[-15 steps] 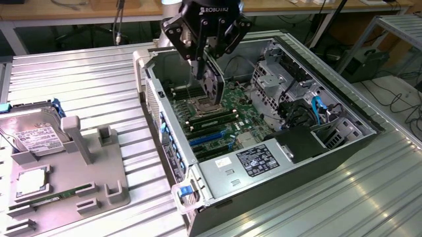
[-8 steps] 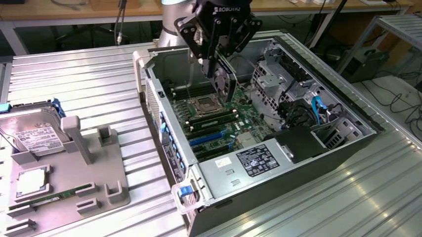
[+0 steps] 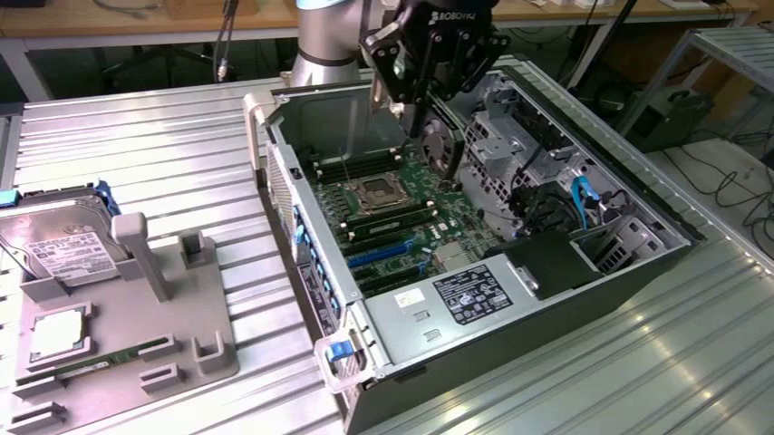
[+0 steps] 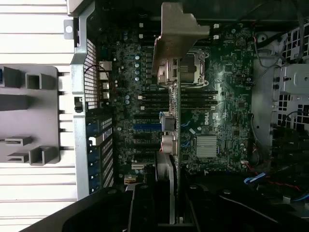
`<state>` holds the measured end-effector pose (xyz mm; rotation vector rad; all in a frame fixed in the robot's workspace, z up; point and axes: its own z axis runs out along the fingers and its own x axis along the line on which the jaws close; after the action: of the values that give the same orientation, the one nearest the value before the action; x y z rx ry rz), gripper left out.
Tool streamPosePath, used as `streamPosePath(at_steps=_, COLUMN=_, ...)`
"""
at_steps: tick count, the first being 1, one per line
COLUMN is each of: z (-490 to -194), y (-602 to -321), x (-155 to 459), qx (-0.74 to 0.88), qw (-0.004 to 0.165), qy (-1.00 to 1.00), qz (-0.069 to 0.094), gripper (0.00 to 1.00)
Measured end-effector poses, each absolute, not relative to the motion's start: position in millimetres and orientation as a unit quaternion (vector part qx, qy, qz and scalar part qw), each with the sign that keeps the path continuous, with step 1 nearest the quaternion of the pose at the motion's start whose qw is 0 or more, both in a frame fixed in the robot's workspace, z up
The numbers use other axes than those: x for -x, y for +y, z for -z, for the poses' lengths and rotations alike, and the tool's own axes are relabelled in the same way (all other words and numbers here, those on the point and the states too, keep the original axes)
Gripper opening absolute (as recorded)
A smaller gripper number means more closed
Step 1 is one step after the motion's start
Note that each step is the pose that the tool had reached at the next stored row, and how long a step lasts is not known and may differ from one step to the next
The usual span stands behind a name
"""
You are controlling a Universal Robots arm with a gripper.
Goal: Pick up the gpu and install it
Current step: 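Pick up the gpu and move the gpu toward the slot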
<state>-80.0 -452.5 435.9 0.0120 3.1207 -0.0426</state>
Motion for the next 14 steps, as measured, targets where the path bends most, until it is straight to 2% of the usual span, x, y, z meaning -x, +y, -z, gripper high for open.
streamPosePath(at_steps=14, z=-435, y=-452, x=38, qx=-0.004, qw=0.009, qy=1.000, qz=0.014, gripper=0.28)
